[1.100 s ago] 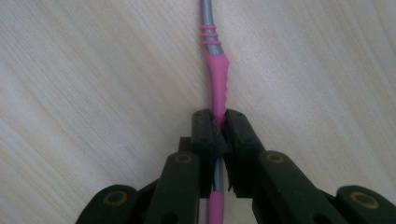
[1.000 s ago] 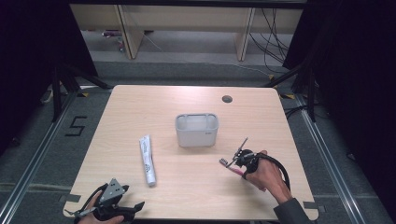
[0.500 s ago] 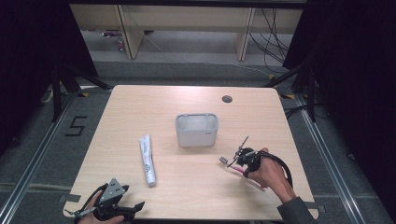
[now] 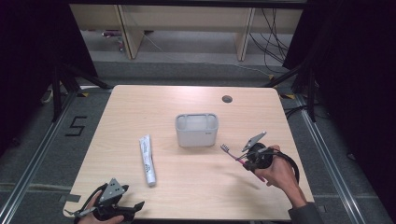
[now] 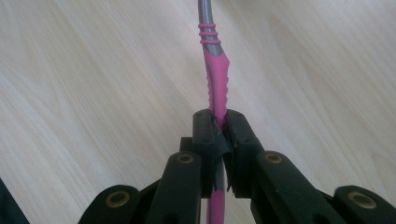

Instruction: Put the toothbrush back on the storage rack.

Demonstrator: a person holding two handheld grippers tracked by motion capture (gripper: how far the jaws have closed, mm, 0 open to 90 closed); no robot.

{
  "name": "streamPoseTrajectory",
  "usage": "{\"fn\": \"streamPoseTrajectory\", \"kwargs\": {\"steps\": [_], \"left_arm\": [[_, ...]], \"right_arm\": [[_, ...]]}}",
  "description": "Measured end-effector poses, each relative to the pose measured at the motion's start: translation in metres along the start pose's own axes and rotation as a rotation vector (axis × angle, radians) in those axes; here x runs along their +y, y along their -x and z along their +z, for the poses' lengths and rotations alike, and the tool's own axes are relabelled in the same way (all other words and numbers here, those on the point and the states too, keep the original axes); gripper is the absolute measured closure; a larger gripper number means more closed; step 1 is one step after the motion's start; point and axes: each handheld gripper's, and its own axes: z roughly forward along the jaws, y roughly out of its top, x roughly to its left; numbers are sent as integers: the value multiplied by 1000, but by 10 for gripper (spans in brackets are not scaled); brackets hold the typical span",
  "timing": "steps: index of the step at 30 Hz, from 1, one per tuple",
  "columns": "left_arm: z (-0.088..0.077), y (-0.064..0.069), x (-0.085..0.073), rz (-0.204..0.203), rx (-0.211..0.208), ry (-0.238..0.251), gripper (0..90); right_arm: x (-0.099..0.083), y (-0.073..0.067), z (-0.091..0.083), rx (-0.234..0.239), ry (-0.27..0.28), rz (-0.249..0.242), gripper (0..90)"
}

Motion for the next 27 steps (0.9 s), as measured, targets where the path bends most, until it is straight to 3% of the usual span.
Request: {"fn": "streamPoseTrajectory", "kwargs": {"steps": [2,8,9,10,11,12,13,14,15,18,19,20,22,23,24,27], "left_arm": [[-1,0,0,-4,6,-4,161],[0,0,0,-5,2,-2,161],[0,-1,0,5,8,-1,162],[0,0,0,-4,4,-5,161],[-1,0,0,-9,5,-1,162],[-1,0,0,-6,7,-4,161],[-1,0,0,-7,8,-3,161],[-1,-1,0,-5,6,-7,161],[-1,-1,0,-5,8,-5,161],[0,-1,0,-5,13,-1,161],[0,0,0,-6,13,-2,162],[0,0,0,-6,11,-1,162],[-1,0,0,-7,4,-3,162],[-1,0,0,-4,6,-4,162],[-1,-1,0,0,11,-8,162],[-1,0,0,-7,6,-5,162]], "right_arm": [[0,1,-3,36,47,10,843],[1,4,-16,29,193,62,842],[1,4,-16,26,208,92,843],[1,6,-17,27,244,59,843],[2,6,-18,33,252,65,843],[3,4,-18,36,274,110,843],[4,6,-19,46,279,93,842],[5,5,-19,50,301,111,843],[6,8,-19,43,338,79,843],[9,7,-19,65,393,136,842],[11,9,-20,79,401,123,843],[12,8,-17,68,453,143,842],[15,8,-19,77,452,135,843],[16,6,-20,73,454,156,843],[19,5,-19,69,465,135,843],[24,2,-18,96,488,150,843]]}}
